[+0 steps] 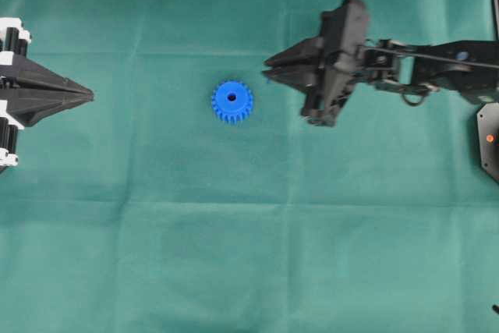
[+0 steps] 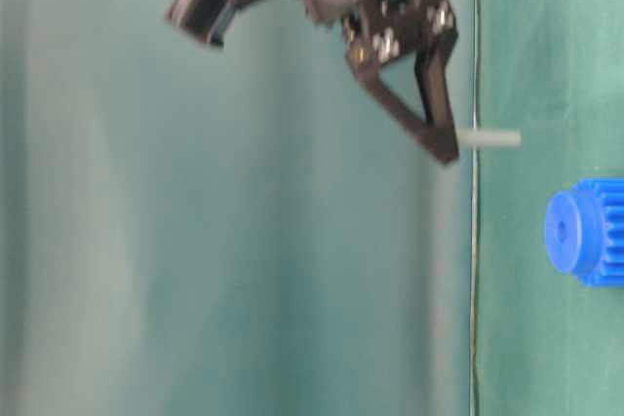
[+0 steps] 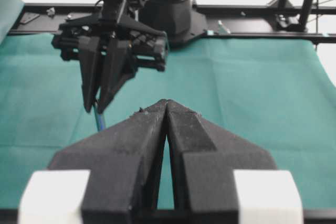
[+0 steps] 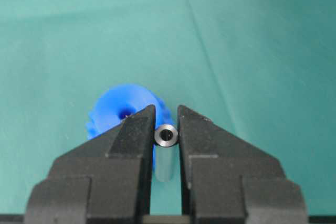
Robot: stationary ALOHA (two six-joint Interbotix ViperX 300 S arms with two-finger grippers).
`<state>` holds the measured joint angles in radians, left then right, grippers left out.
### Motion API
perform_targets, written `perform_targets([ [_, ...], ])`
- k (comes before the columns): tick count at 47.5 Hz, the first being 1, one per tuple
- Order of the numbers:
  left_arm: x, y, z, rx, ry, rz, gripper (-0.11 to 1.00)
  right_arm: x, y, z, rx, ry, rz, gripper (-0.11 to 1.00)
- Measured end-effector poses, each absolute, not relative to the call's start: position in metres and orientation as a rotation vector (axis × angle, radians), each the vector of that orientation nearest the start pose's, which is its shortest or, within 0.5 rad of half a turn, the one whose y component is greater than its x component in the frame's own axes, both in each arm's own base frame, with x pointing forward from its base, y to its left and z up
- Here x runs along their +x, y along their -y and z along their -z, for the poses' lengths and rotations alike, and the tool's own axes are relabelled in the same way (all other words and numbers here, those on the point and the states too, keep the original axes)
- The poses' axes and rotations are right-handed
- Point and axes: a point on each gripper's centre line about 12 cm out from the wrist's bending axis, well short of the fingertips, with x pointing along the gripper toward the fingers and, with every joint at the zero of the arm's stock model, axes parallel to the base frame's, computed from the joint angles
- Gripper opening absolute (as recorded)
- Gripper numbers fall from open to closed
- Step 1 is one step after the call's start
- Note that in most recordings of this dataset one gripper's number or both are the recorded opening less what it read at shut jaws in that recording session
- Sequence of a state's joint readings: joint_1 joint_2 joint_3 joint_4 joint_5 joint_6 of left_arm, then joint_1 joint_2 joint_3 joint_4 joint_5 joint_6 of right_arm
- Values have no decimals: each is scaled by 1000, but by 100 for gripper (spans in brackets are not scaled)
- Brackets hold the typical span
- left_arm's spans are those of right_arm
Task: Insert the shaft placed at a random location into the center hole of the small gear at another random location.
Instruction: 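Carry the shaft left over the blue gear's center hole, then align and lower the shaft into the blue gear's center hole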
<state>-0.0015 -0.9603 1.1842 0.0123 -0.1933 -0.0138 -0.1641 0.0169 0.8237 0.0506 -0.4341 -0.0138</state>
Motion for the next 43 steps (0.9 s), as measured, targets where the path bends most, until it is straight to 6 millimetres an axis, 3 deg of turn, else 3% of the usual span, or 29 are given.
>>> perform_targets([
  [8,199,1,-278,-3,-31,5,0,398,59,-155,55,-410,164,12],
  [18,199,1,-278,-2,-31,4,0,419,55,-152,50,-423,146,12],
  [43,199,1,-277,0,-32,4,0,423,55,-150,52,-426,145,12],
])
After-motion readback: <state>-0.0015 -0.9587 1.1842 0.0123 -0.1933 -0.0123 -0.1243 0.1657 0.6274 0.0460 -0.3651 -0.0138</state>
